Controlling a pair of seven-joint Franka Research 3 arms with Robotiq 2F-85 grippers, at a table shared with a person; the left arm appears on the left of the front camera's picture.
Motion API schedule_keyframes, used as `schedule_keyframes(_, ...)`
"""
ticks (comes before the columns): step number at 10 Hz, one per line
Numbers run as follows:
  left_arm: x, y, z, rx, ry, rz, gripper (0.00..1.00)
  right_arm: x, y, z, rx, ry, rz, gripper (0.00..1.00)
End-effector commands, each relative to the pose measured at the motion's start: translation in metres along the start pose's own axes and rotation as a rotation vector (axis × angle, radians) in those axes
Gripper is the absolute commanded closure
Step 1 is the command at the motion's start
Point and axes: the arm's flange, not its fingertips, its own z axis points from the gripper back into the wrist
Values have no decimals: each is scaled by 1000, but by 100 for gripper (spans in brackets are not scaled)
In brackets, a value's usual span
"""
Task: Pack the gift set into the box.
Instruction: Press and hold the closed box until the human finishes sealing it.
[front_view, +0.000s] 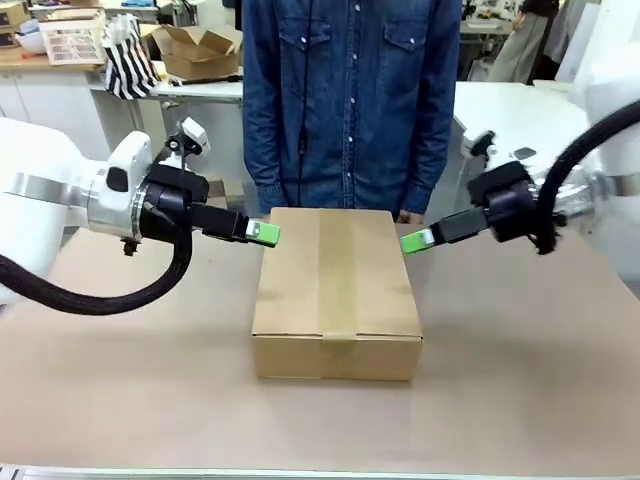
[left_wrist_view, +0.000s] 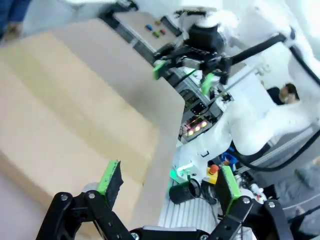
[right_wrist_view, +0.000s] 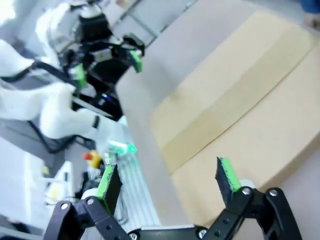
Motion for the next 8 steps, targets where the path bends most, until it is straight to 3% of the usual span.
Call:
schedule_keyframes(1, -75, -50, 50, 17, 2, 162, 0, -66, 16, 60, 22, -126, -128, 0)
schedule_keyframes(3, -107, -48, 98, -46, -138, 276, 0, -99, 1, 115, 7, -254, -257, 0)
schedule_keyframes(4, -121, -44, 123, -86, -233, 288, 0, -111, -10, 126, 55, -269, -280, 0)
schedule_keyframes(5, -138, -42, 139, -100, -342, 288, 0, -119, -15, 118, 72, -227, -281, 0)
schedule_keyframes(6, -151, -34, 144, -151, -363, 223, 0, -122, -23, 98, 105, -140, -231, 0)
schedule_keyframes(7, -4, 26, 138, -64, -227, 298, 0, -50, -47, 158, 34, -263, -271, 0)
schedule_keyframes(8, -4, 26, 138, -64, -227, 298, 0, -50, -47, 158, 34, -263, -271, 0)
